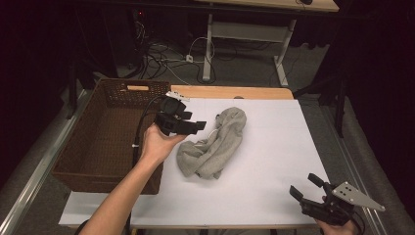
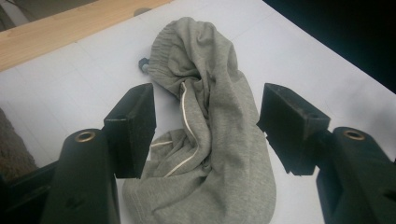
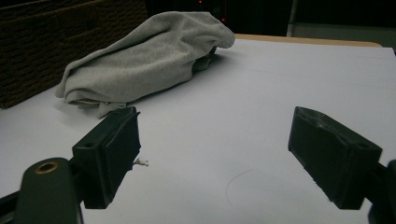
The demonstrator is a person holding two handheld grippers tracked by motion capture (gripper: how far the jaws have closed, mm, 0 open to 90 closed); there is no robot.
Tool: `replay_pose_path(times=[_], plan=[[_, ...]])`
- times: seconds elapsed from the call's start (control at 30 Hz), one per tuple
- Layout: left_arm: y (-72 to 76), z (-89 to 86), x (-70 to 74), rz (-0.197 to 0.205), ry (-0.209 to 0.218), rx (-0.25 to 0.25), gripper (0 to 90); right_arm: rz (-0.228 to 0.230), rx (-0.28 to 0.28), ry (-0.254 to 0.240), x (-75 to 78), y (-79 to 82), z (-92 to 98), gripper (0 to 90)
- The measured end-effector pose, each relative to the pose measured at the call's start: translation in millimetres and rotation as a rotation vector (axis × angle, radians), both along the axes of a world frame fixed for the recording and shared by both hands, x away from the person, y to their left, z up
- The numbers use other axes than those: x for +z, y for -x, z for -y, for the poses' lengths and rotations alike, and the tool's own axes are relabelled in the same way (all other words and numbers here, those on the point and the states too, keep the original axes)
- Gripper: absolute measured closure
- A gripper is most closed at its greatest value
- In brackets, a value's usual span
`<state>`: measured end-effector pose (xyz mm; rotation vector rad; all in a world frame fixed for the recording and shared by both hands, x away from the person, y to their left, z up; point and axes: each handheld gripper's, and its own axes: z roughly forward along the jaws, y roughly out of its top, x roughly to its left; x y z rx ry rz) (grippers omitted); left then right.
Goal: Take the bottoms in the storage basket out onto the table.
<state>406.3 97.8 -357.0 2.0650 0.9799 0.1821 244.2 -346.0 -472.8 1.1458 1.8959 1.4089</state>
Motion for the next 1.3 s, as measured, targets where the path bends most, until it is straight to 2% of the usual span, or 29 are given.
replay_pose_path(times=[0.43,1.3], plan=[[10.5,-18.2,0.4,0.019,0.025,0.017,35.4,0.0,0.001,0.001,0.0,0.0,-0.1,17.4],[30.0,-49.3,0.8,0.064,0.047,0.047,34.2,0.0,0.0,0.001,0.0,0.1,-0.3,17.3]])
